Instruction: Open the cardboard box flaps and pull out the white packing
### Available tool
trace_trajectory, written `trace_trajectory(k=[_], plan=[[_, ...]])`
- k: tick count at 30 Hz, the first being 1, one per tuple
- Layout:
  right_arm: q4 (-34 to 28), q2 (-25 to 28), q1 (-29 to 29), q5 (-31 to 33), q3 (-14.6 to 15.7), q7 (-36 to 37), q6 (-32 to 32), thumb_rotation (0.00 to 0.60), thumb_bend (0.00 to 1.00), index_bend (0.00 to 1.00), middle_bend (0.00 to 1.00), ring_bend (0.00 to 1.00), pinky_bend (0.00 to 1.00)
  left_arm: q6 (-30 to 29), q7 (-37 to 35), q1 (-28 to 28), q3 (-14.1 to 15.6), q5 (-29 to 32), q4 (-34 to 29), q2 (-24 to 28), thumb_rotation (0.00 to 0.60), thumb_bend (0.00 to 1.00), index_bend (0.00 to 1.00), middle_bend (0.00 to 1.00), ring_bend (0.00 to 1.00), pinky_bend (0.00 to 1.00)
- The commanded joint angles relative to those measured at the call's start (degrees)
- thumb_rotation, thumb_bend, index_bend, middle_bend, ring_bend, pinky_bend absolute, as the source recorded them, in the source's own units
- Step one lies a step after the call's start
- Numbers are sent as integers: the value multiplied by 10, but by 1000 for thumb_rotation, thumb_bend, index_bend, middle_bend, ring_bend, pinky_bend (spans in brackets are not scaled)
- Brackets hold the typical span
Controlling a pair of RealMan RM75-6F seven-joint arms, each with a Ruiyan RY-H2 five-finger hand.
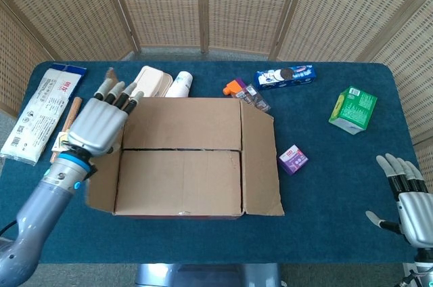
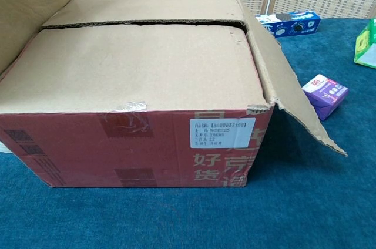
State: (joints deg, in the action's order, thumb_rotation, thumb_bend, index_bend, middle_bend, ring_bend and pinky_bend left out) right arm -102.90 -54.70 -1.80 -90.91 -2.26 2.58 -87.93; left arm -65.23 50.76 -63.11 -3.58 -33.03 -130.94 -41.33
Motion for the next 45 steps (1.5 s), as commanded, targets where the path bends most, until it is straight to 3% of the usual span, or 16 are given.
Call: trace_trajectory(k=[1, 6, 11, 17, 25, 33, 37, 45], plan=[[-1, -1, 0, 0, 0, -1, 0, 600, 0, 0, 0, 0, 0, 13, -23, 24, 10, -28, 3, 22, 600, 160, 0, 0, 0, 0], [-2, -3, -2, -4, 2, -7, 3, 600, 0, 0, 0, 0, 0, 30, -66, 75, 31, -78, 25, 45, 600, 160, 0, 0, 0, 0], [-2, -6, -3, -7, 4, -12, 6, 600, 0, 0, 0, 0, 0, 46, -111, 117, 42, -126, 64, 36, 600, 160, 0, 0, 0, 0], [-2, -10, -5, -7, 5, -19, 9, 600, 0, 0, 0, 0, 0, 42, -193, 161, 30, -211, 120, -3, 600, 161, 0, 0, 0, 1], [-1, -12, -6, -4, 6, -22, 13, 600, 0, 0, 0, 0, 0, 45, -246, 182, 18, -278, 142, -41, 600, 160, 0, 0, 0, 0], [1, -13, -7, -3, 5, -21, 12, 600, 0, 0, 0, 0, 0, 38, -229, 181, 5, -304, 156, -111, 600, 160, 0, 0, 0, 0], [2, -13, -8, -3, 7, -22, 16, 600, 0, 0, 0, 0, 0, 28, -176, 164, -11, -286, 175, -181, 600, 160, 0, 0, 0, 0], [2, -13, -7, -3, 8, -19, 14, 600, 0, 0, 0, 0, 0, -12, -105, 148, -33, -273, 209, -262, 600, 160, 0, 0, 0, 0]])
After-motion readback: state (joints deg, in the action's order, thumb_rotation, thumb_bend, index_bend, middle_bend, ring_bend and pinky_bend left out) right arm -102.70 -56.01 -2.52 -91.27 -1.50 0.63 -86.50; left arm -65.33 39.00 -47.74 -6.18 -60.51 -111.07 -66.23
